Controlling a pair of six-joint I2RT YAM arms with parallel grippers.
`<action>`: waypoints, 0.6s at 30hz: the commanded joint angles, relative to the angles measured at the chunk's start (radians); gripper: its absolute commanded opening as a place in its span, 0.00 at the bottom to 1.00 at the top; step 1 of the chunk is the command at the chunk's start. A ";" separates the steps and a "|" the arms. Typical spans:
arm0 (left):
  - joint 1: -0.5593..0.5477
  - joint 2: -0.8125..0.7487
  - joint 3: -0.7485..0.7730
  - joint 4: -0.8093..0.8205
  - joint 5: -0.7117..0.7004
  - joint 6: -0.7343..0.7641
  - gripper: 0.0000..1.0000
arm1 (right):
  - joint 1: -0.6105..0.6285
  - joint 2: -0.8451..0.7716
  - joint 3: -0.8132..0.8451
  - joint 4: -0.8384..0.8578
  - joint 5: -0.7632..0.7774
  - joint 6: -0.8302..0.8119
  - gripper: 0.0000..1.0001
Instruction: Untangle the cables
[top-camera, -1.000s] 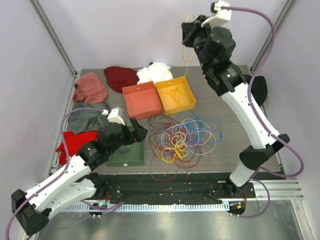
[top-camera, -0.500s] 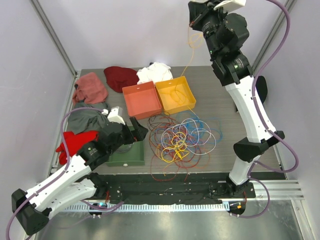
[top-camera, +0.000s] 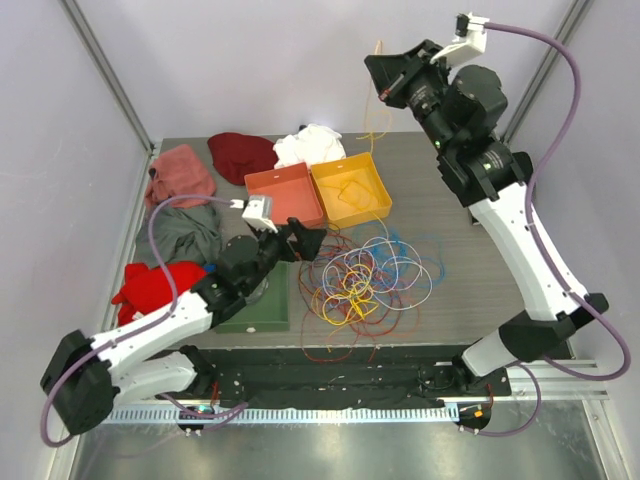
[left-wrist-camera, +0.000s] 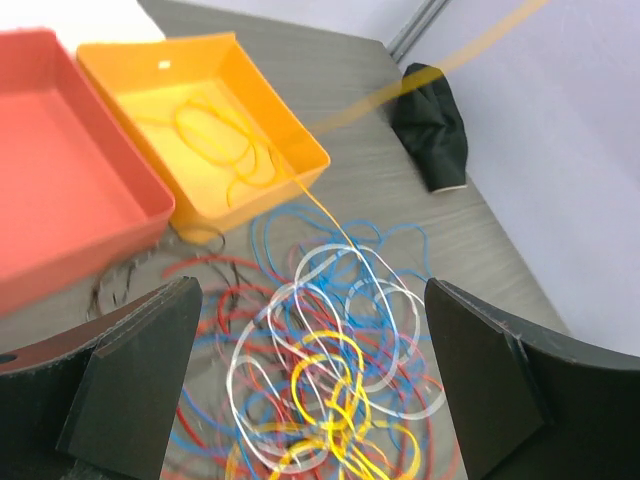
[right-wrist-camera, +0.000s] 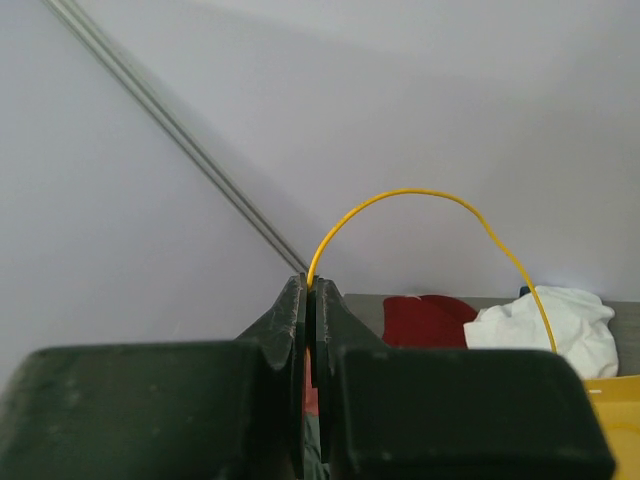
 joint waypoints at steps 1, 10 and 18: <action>-0.007 0.110 0.074 0.283 -0.014 0.192 1.00 | 0.003 -0.103 -0.037 0.062 -0.072 0.074 0.01; -0.014 0.347 0.166 0.527 0.086 0.260 1.00 | 0.003 -0.166 -0.082 0.036 -0.147 0.118 0.01; -0.036 0.348 0.134 0.585 0.097 0.264 1.00 | 0.003 -0.205 -0.088 0.001 -0.118 0.079 0.01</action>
